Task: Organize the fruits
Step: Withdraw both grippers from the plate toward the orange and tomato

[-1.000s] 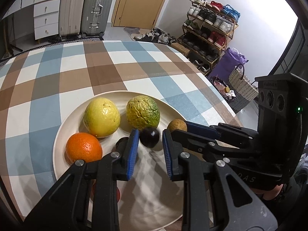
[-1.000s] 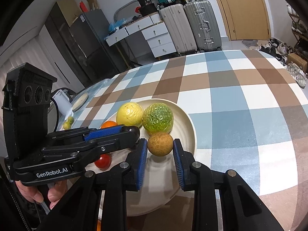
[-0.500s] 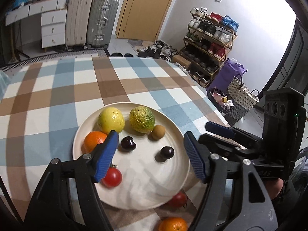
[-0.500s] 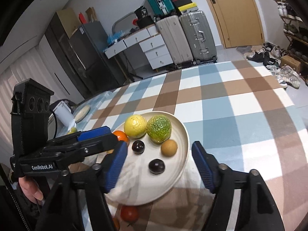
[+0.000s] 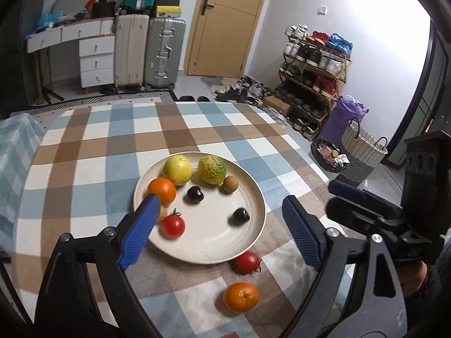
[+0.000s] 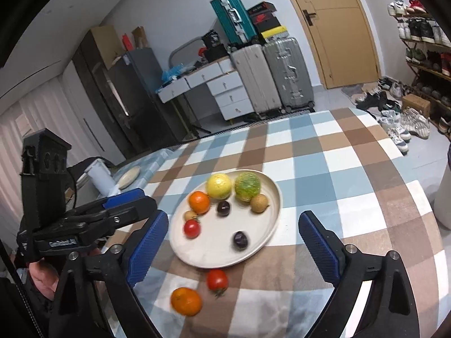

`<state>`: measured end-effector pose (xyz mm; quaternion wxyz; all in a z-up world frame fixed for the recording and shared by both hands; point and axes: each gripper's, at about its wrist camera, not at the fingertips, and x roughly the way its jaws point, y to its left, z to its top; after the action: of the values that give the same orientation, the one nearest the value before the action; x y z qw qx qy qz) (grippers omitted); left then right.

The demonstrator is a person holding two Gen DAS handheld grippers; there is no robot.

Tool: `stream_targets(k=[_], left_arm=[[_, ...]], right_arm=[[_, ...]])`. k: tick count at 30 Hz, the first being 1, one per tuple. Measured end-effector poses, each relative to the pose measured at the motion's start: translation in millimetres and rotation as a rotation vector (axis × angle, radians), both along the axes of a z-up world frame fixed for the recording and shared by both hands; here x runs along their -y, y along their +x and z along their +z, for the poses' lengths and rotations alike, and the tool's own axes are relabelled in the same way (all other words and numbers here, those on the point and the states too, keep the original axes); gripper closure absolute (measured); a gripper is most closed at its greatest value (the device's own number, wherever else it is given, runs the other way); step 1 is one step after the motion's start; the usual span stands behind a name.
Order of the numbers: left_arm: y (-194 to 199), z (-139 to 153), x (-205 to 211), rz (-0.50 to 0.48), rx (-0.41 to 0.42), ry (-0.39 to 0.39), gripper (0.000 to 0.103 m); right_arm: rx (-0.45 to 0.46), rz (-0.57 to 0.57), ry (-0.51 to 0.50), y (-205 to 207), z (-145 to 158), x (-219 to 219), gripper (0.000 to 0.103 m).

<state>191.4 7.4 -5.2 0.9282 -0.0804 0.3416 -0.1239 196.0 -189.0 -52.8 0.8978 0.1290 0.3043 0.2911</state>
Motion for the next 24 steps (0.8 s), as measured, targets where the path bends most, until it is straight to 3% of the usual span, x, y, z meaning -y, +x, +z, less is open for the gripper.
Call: stream_targets(k=[4, 17, 24], left_arm=[[-29, 4, -4, 0.036, 0.032, -0.005, 0.001], [-94, -18, -11, 0.113, 0.005, -0.007, 0.001], [-101, -40, -6, 0.098, -0.032, -0.014, 0.001]], right_arm=[[0.037, 0.014, 0.02, -22, 3, -2, 0.004], [0.109, -0.009, -0.028, -86, -1, -8, 0.0], [0.099, -0.013, -0.061, -103, -12, -13, 0.0]])
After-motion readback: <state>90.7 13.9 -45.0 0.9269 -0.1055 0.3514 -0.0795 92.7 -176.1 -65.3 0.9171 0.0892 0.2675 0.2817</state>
